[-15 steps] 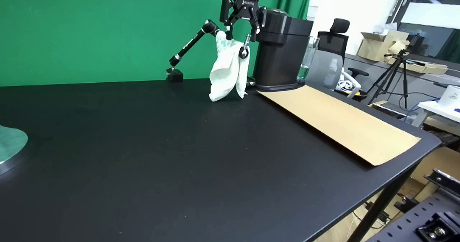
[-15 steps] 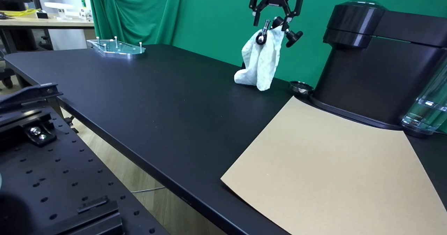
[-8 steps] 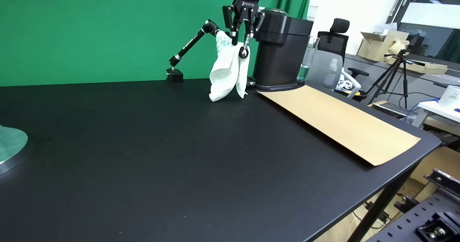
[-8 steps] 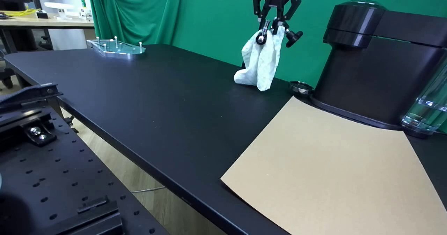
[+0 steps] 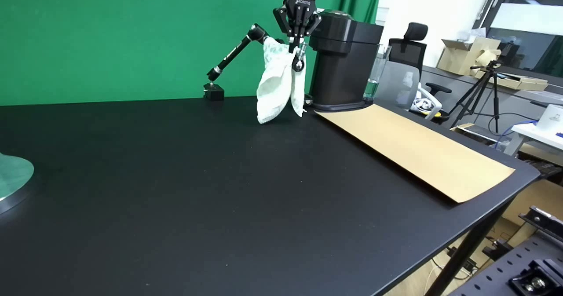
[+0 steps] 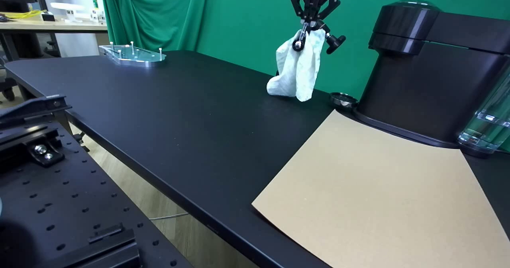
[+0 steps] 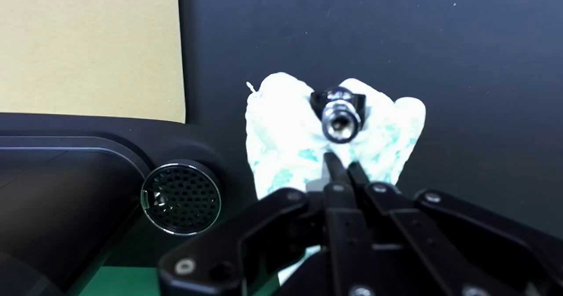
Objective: Put the cloth on the table
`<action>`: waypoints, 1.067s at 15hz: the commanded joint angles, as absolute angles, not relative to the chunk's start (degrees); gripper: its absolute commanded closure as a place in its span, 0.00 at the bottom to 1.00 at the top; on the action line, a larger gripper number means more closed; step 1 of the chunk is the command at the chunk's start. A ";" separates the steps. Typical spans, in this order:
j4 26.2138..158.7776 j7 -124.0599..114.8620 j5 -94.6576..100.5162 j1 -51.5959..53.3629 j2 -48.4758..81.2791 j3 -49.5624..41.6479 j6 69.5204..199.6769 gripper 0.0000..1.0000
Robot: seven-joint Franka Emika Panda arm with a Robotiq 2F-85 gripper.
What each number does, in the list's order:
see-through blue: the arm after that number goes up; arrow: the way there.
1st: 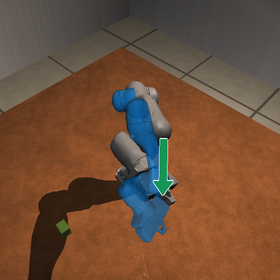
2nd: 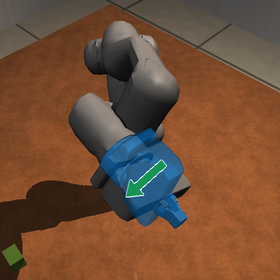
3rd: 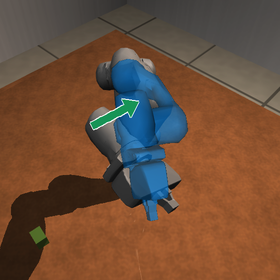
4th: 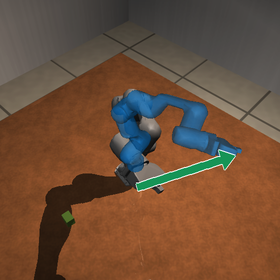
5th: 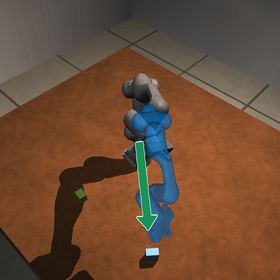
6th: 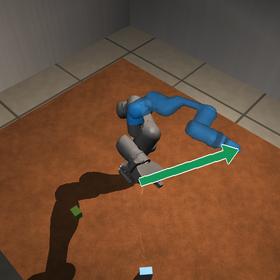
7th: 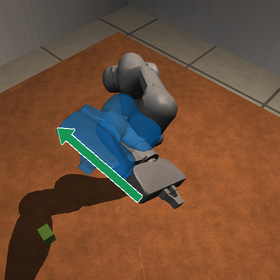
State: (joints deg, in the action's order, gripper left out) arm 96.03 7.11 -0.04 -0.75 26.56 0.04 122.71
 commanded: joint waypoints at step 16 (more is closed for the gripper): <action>101.20 13.91 11.96 7.34 23.49 5.05 119.31 0.99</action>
